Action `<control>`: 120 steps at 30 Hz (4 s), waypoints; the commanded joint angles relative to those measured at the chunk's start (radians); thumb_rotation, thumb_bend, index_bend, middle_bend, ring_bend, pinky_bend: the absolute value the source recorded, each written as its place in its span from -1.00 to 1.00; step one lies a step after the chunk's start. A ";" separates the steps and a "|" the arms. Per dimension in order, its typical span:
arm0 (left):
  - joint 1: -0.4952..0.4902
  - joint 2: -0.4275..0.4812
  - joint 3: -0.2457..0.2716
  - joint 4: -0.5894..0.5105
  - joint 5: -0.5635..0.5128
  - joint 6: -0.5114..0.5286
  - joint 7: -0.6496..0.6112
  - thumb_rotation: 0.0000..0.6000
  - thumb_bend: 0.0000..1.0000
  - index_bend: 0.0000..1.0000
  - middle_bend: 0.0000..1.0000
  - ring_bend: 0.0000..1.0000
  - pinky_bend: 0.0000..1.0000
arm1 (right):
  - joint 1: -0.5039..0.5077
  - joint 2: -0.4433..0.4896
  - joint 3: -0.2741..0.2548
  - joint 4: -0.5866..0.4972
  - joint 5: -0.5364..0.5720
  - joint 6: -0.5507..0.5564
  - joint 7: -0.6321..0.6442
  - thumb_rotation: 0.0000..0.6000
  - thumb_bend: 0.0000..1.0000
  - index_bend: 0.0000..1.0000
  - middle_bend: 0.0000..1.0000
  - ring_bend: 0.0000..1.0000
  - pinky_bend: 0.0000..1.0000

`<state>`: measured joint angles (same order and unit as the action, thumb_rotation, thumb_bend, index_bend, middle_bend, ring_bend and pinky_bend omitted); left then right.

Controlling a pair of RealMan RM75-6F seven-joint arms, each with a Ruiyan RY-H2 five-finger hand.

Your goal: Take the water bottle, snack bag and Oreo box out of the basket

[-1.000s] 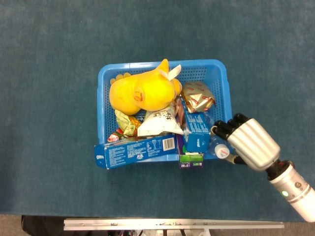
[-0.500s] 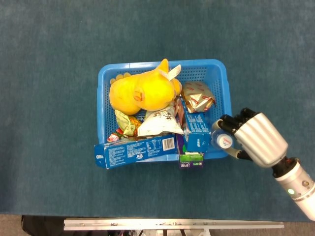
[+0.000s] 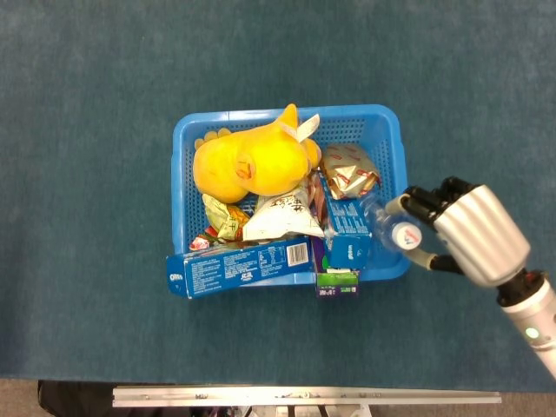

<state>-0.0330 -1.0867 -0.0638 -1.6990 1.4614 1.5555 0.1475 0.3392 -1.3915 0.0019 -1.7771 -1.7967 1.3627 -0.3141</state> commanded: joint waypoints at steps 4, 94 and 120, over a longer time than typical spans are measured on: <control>0.000 0.000 -0.001 0.000 -0.002 0.000 0.003 1.00 -0.11 -0.15 -0.18 -0.21 -0.12 | -0.002 0.076 0.031 -0.088 -0.002 0.035 0.012 1.00 -0.72 0.46 0.46 0.43 0.14; -0.014 -0.005 -0.003 0.002 -0.060 -0.046 0.041 1.00 -0.11 -0.15 -0.18 -0.21 -0.12 | -0.187 0.518 0.013 -0.304 0.449 -0.017 -0.145 1.00 -1.00 -0.50 -0.26 -0.13 0.15; -0.002 0.012 -0.006 -0.010 -0.053 -0.022 0.016 1.00 -0.11 -0.15 -0.18 -0.21 -0.12 | -0.015 0.166 0.087 -0.050 0.170 -0.101 -0.241 1.00 -1.00 -0.40 -0.26 -0.21 -0.14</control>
<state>-0.0356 -1.0756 -0.0696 -1.7084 1.4076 1.5331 0.1636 0.2962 -1.1874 0.0787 -1.8505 -1.6283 1.2931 -0.5127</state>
